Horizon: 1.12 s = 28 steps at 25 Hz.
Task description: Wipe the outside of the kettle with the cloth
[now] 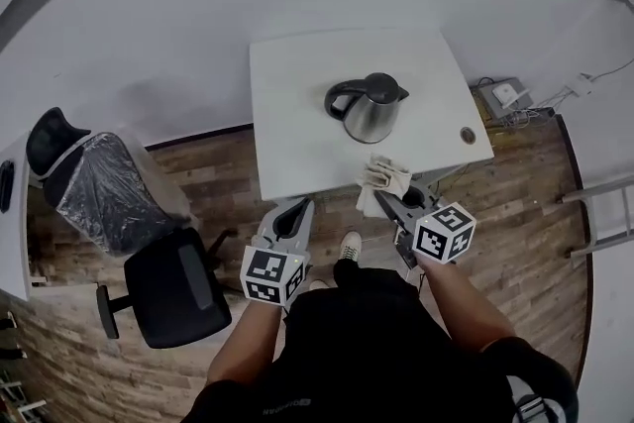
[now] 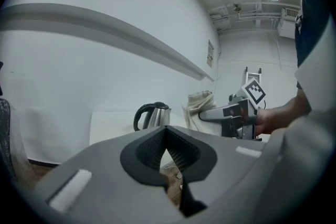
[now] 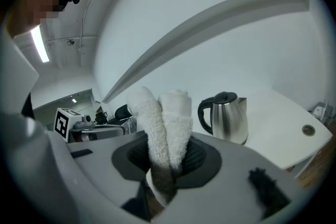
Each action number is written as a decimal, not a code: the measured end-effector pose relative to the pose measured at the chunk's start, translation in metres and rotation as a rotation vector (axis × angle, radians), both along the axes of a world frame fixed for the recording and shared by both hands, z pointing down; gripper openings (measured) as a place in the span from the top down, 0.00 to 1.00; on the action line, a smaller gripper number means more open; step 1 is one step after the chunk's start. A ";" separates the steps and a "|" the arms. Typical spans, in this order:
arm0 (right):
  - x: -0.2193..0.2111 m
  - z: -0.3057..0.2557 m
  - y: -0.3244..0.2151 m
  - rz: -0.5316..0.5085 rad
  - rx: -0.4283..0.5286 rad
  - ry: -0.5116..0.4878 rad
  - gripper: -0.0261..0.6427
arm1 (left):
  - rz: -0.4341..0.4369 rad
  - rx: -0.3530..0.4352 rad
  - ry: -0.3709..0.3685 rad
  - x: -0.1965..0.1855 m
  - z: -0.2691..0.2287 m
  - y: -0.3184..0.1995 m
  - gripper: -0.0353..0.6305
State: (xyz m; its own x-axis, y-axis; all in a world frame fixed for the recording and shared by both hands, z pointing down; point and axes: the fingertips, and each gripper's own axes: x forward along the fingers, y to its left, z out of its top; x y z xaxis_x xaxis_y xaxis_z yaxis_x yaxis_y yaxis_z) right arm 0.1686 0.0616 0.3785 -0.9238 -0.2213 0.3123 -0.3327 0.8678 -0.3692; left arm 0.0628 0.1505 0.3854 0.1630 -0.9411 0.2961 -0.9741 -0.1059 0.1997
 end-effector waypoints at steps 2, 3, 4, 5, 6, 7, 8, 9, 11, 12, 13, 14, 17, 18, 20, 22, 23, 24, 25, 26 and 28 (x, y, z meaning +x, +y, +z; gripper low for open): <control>0.025 -0.003 0.026 0.025 0.008 -0.008 0.82 | 0.033 0.016 0.020 0.017 0.000 0.006 0.94; 0.037 -0.007 0.039 0.035 0.015 -0.018 0.82 | 0.051 0.016 0.028 0.027 0.000 0.009 0.94; 0.047 -0.011 0.053 0.036 0.027 -0.025 0.82 | 0.069 0.013 0.035 0.038 -0.001 0.015 0.94; 0.055 -0.014 0.065 0.031 0.044 -0.030 0.82 | 0.084 0.008 0.039 0.049 -0.003 0.021 0.94; 0.061 -0.017 0.073 0.025 0.060 -0.033 0.82 | 0.093 0.005 0.039 0.059 -0.004 0.027 0.94; 0.065 -0.019 0.076 0.026 0.070 -0.034 0.82 | 0.095 0.005 0.035 0.067 -0.007 0.031 0.94; 0.067 -0.020 0.075 0.028 0.075 -0.033 0.82 | 0.092 0.006 0.030 0.073 -0.009 0.035 0.94; 0.069 -0.022 0.074 0.026 0.081 -0.033 0.82 | 0.086 0.006 0.026 0.079 -0.010 0.038 0.94; 0.078 -0.027 0.072 0.002 0.103 -0.023 0.82 | 0.067 -0.002 0.029 0.088 -0.008 0.039 0.94; 0.085 -0.028 0.069 -0.010 0.113 -0.015 0.82 | 0.052 -0.003 0.033 0.092 -0.009 0.035 0.94; 0.096 -0.029 0.062 -0.016 0.118 -0.005 0.82 | 0.036 0.000 0.034 0.097 -0.011 0.030 0.94; 0.109 -0.028 0.054 -0.019 0.120 0.007 0.82 | 0.020 0.006 0.034 0.103 -0.014 0.023 0.94; 0.150 -0.023 0.023 -0.030 0.120 0.039 0.82 | -0.021 0.019 0.030 0.132 -0.021 0.003 0.94; 0.161 -0.022 0.013 -0.034 0.120 0.044 0.82 | -0.030 0.017 0.026 0.142 -0.022 -0.002 0.94; 0.175 -0.022 -0.002 -0.045 0.122 0.044 0.82 | -0.043 0.000 0.013 0.156 -0.020 -0.010 0.94; 0.182 -0.021 -0.010 -0.053 0.130 0.038 0.82 | -0.050 -0.026 -0.004 0.164 -0.018 -0.014 0.94; 0.185 -0.020 -0.013 -0.048 0.131 0.034 0.82 | -0.047 -0.037 -0.014 0.167 -0.018 -0.015 0.94; 0.188 -0.019 -0.016 -0.041 0.127 0.029 0.82 | -0.043 -0.045 -0.024 0.169 -0.018 -0.017 0.94; 0.189 -0.017 -0.018 -0.036 0.121 0.025 0.82 | -0.041 -0.050 -0.033 0.170 -0.019 -0.018 0.94; 0.189 -0.014 -0.019 -0.033 0.114 0.022 0.82 | -0.041 -0.053 -0.038 0.170 -0.019 -0.019 0.94; 0.189 -0.010 -0.019 -0.032 0.104 0.026 0.82 | -0.038 -0.055 -0.042 0.170 -0.019 -0.020 0.94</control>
